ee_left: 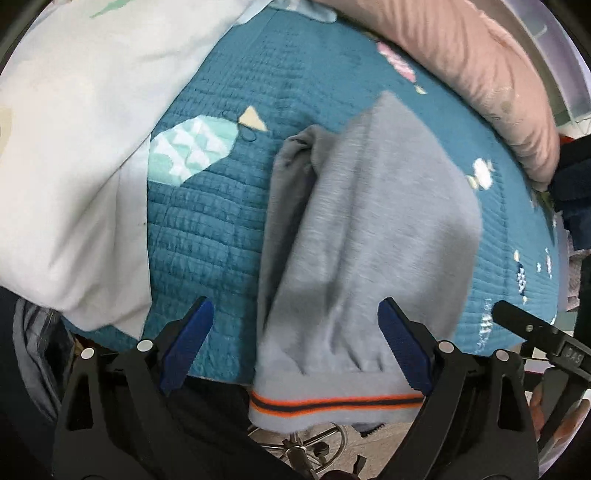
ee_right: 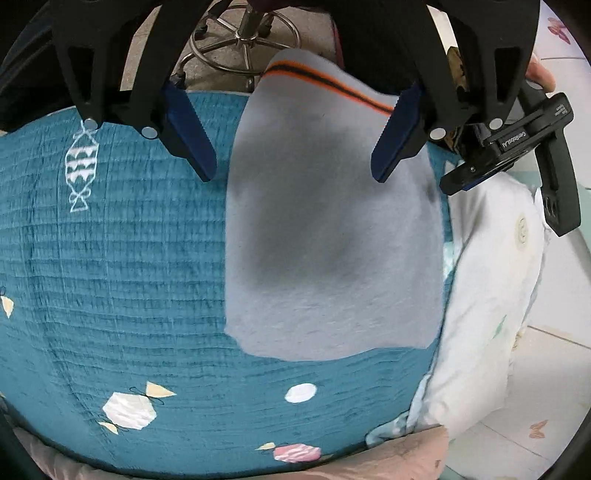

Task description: Fold large clothes

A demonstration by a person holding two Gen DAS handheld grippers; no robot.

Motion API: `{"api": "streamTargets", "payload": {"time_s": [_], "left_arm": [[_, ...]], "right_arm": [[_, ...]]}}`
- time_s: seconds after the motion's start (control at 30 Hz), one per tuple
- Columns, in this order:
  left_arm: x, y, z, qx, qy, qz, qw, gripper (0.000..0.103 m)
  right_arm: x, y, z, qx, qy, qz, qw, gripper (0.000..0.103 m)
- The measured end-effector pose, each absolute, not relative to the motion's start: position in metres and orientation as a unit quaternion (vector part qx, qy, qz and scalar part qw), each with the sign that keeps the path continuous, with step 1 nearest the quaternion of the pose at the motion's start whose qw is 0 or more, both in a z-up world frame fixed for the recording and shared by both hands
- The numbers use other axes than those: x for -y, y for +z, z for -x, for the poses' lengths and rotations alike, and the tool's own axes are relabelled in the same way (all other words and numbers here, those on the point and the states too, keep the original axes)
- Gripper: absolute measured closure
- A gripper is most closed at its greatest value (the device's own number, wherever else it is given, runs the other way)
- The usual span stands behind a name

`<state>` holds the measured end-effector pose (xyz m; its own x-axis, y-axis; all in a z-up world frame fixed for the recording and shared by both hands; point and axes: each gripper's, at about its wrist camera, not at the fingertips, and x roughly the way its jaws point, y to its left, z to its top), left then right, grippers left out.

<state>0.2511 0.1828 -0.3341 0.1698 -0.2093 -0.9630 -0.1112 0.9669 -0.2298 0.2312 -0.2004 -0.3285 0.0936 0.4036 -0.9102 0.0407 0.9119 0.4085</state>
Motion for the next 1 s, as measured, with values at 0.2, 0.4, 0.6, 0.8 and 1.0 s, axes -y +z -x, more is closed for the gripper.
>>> {"api": "streamTargets", "payload": {"time_s": [0.2,0.4,0.6,0.8,1.0], "left_arm": [[-0.187,-0.358,-0.265,-0.667,-0.013,0.112,0.736,0.012],[-0.175,-0.370,-0.276,-0.675,-0.018,0.108,0.730,0.013],[-0.165,-0.367,-0.275,-0.678,-0.032,0.123,0.724,0.026],[-0.160,-0.370,-0.275,-0.679,-0.041,0.143,0.718,0.030],[-0.180,-0.391,-0.276,-0.684,-0.040,0.204,0.699,0.022]], "right_arm": [[0.203,-0.365,-0.245,-0.690,0.115,-0.174,0.693,0.020],[0.201,-0.394,-0.249,-0.710,0.121,-0.202,0.664,0.020],[0.199,-0.402,-0.251,-0.718,0.125,-0.211,0.651,0.020],[0.193,-0.401,-0.254,-0.722,0.137,-0.205,0.647,0.020],[0.188,-0.409,-0.259,-0.726,0.137,-0.208,0.641,0.020]]}}
